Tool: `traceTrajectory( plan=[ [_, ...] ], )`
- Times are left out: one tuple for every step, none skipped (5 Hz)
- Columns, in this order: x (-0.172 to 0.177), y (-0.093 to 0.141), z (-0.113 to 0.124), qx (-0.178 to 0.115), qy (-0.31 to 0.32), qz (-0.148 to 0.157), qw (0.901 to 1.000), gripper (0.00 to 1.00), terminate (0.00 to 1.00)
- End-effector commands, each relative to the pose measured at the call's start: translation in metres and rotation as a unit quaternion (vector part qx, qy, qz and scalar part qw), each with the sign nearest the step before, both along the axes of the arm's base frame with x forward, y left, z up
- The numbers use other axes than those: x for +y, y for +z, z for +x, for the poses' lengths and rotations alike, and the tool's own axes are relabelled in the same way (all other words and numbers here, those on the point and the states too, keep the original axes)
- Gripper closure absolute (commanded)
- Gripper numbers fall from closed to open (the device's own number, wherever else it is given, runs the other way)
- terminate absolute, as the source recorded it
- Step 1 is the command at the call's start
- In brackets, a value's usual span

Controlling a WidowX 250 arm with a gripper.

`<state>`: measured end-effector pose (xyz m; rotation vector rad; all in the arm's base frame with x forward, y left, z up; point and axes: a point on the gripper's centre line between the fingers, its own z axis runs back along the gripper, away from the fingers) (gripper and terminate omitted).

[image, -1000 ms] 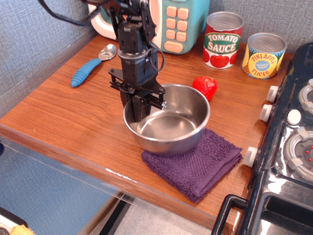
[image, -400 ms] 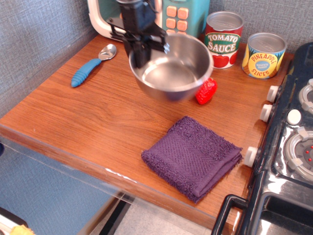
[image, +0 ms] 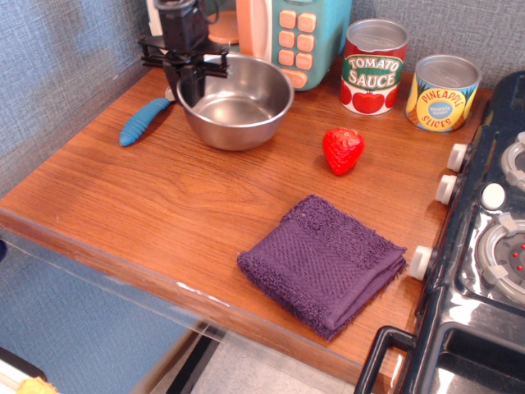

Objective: Move the pot to the right of the spoon in front of microwave.

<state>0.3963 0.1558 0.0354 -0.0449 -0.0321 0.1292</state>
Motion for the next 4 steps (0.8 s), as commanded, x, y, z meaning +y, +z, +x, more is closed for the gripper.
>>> traceTrajectory(
  plan=[
    [0.011, 0.015, -0.005, -0.010, -0.001, 0.021, 0.9997, 1.00, 0.00],
    [0.009, 0.016, -0.007, -0.007, -0.004, 0.020, 0.9998, 0.00, 0.00],
    [0.008, 0.021, -0.009, -0.011, -0.007, 0.025, 0.9996, 0.00, 0.00],
    [0.006, 0.031, -0.010, -0.026, -0.010, 0.030, 0.9992, 0.00, 0.00]
  ],
)
